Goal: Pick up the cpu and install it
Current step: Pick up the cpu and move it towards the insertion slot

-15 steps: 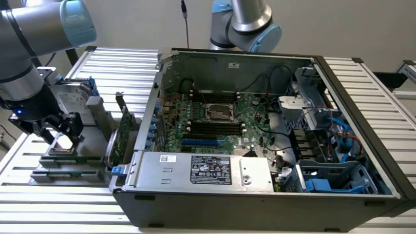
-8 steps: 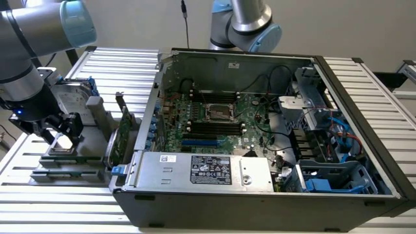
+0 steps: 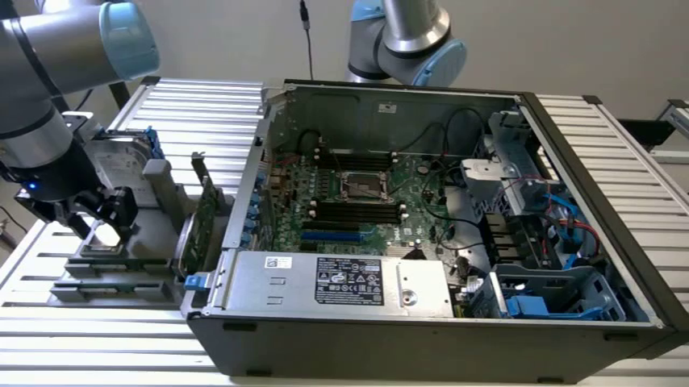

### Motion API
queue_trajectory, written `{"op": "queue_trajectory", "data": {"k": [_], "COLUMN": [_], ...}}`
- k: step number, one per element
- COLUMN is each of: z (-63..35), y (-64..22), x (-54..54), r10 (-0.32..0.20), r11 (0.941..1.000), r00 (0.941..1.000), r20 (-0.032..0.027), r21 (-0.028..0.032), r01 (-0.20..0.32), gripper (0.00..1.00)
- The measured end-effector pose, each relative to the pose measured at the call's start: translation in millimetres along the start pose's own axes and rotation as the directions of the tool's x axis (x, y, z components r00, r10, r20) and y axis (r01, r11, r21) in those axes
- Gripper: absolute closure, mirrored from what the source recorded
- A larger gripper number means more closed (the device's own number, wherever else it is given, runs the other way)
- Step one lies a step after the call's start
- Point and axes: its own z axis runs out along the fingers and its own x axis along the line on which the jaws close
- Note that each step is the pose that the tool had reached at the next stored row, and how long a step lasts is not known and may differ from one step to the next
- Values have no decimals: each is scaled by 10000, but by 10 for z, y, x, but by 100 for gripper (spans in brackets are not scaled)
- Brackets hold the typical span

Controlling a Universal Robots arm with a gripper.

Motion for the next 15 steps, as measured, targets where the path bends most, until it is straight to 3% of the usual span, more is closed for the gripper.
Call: {"op": "queue_trajectory", "data": {"k": [15], "z": [26], "y": [-11], "x": [0], "r10": [33], "r11": [9999], "r00": [10000], "r20": [-1], "r21": [-112], "r01": [-33], "gripper": [33]}}
